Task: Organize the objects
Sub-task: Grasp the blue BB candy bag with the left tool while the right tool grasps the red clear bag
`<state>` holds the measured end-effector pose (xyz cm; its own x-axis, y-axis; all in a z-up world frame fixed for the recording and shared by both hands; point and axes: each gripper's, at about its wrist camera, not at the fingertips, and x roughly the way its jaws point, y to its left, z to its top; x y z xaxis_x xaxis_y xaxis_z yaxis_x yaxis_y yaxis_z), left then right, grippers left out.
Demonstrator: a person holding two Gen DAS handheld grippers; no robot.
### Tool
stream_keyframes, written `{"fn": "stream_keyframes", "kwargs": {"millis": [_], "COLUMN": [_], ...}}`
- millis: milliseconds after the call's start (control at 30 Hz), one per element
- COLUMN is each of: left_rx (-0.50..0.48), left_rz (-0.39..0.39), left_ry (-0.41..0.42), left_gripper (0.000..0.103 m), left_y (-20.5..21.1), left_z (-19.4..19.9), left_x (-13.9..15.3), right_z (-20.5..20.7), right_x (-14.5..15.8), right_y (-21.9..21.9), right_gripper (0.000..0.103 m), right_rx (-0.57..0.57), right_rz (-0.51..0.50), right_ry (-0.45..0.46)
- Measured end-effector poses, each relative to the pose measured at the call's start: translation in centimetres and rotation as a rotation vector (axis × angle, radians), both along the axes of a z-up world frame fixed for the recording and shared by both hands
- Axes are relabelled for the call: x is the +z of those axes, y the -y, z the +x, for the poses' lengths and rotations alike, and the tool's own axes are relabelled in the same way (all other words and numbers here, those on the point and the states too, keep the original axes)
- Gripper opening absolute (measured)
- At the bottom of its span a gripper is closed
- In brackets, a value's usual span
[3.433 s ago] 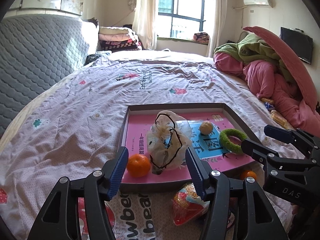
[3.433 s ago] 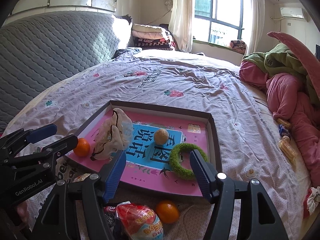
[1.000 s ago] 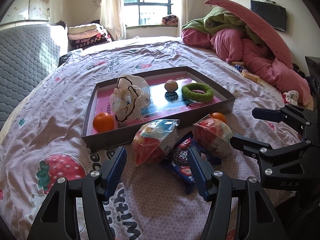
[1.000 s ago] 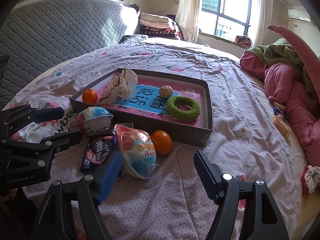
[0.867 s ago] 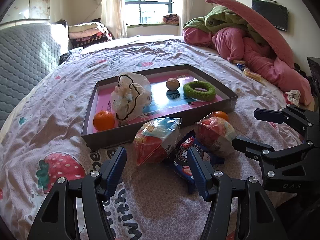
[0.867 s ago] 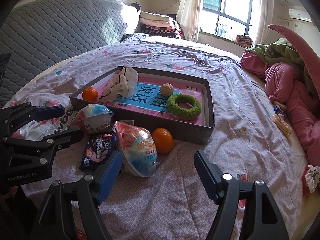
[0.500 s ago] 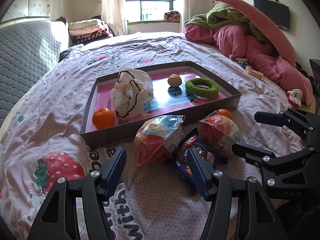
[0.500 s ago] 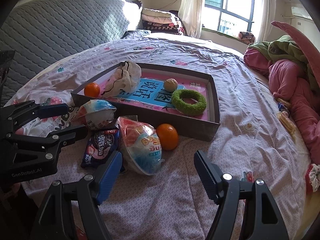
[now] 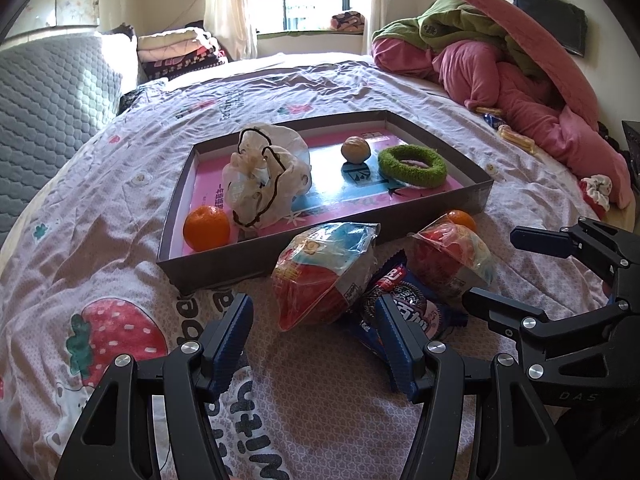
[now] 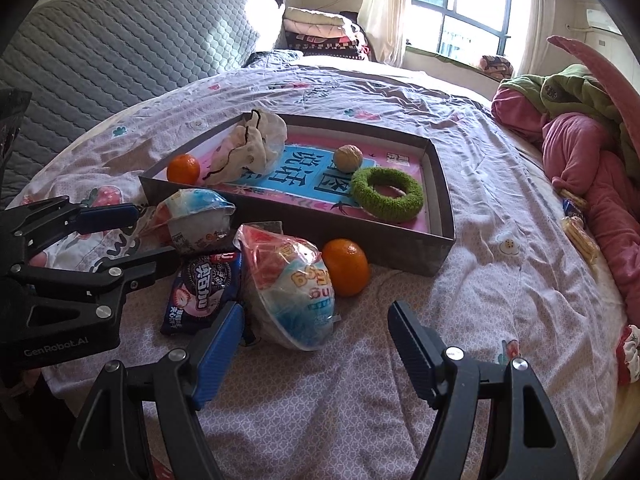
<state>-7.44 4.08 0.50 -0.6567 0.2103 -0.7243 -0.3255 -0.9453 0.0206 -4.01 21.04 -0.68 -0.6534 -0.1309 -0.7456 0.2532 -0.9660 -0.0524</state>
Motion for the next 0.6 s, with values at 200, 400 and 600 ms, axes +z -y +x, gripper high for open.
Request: {"fn": "stream_keyframes", "kwargs": {"millis": [200,400,600], "left_rx": [0.013,0.025,0.031], "left_rz": [0.007,0.021,0.029], "left_ry": [0.019,0.041,0.058], "left_gripper": [0.065,0.065,0.065], "left_y": [0.0,0.0,-0.3], "left_z": [-0.8,-1.7,-2.5], "left_x": [-0.2,-0.5,-0.8], "right_z": [-0.6,-1.2,-1.8], "right_x": [-0.3,-0.5,-0.7], "right_y": [-0.2,-0.2,-0.1], "right_gripper": [0.074,0.074,0.074], "right_rx": [-0.014,-0.022,-0.027], "right_rz": [-0.030,-0.060,-0.093], "right_ry": [0.024,0.042,0.063]}}
